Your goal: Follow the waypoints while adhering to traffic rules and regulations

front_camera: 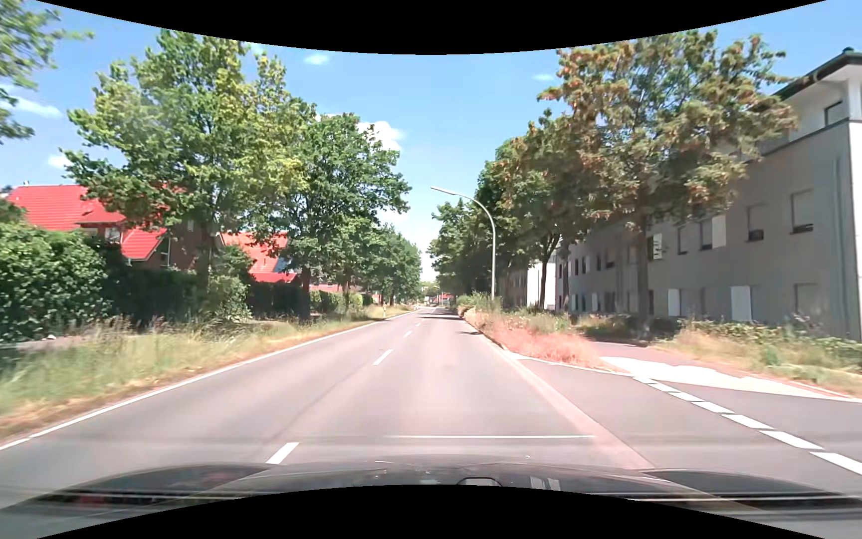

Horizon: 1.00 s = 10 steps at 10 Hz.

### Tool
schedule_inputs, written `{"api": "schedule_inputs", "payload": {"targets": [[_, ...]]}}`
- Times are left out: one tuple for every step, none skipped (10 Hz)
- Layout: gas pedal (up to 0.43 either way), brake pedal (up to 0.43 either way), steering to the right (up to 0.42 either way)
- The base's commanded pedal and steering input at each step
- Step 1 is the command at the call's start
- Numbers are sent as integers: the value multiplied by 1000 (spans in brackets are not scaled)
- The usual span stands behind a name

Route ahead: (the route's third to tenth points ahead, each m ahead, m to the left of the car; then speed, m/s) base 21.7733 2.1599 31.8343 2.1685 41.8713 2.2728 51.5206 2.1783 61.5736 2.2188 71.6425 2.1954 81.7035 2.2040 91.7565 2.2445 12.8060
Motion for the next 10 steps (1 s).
{"api": "schedule_inputs", "payload": {"targets": [[177, 0, 6], [177, 0, 4], [177, 0, 3], [177, 0, 0], [177, 0, 0], [177, 0, 0], [177, 0, 0], [177, 0, -1], [177, 0, 0], [177, 0, 0]]}}
